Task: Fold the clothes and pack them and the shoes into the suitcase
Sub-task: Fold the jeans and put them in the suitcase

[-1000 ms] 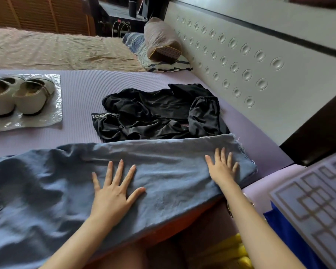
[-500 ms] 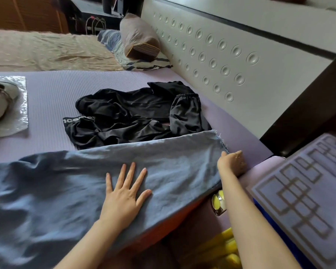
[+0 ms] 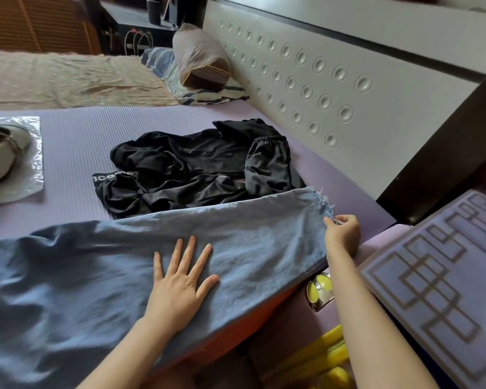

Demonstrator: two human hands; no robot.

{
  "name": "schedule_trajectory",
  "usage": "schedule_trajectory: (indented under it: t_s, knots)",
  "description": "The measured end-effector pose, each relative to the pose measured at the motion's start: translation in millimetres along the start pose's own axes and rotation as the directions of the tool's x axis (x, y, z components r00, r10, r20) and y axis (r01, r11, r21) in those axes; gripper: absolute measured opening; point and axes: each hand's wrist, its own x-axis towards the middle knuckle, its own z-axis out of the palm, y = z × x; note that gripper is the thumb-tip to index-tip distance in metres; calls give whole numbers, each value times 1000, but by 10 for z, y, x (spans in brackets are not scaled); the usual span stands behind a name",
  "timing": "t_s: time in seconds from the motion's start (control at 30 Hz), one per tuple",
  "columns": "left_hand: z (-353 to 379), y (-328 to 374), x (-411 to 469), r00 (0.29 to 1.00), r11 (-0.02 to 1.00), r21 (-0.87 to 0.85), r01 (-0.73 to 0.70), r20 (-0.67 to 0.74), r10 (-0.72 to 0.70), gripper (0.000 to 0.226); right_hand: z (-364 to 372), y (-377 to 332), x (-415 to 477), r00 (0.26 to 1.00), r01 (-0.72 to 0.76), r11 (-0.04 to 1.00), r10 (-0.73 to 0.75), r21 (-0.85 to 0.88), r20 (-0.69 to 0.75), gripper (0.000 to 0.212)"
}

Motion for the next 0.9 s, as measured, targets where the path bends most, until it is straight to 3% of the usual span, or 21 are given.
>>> schedule_trajectory:
  t_s: [0.1,0.2,0.27,0.3,0.33,0.37,0.43,0.5,0.57,0.67,0.8,0.9]
  knots:
    - [-37,8,12,999,1000,7,2,51,-3,92,-70,-136,-159,1000,26,968,-25,248,-8,25]
    - [-115,11,87,985,996,-58,64,165,-53,81,-128,-255,-376,990,45,860,-107,508,93,42]
    - [-261,-17,138,957,972,-197,128,280,-69,68,-184,-309,-623,962,95,844,-213,528,169,39]
    - [-353,-24,151,961,937,-320,142,272,-53,66,-212,-338,-780,939,154,840,-288,521,188,33]
    - [-441,-28,151,975,850,-502,160,214,-57,57,-240,-379,-964,912,208,829,-356,519,204,29]
    - [-540,-15,140,985,694,-699,173,135,-109,41,-258,-420,-1167,886,249,818,-409,518,220,25]
    - [-732,21,98,957,286,-932,221,151,-247,29,-244,-482,-1571,837,310,798,-487,516,250,20]
    - [-893,50,60,913,-65,-948,312,318,-256,42,-190,-502,-1946,791,335,781,-537,527,294,17]
    - [-1008,4,39,888,-242,-901,360,411,-206,57,-134,-479,-2286,748,357,768,-576,533,330,13]
    - [-1138,-136,15,869,-286,-886,366,435,-236,51,-80,-408,-2702,688,411,765,-617,495,382,14]
    - [-1095,-311,-81,833,-87,-937,339,342,-436,3,-24,-279,-2965,615,553,746,-666,372,421,17]
    - [-959,-434,-159,825,67,-959,274,199,-530,19,-11,-167,-3004,548,622,720,-681,308,485,20]
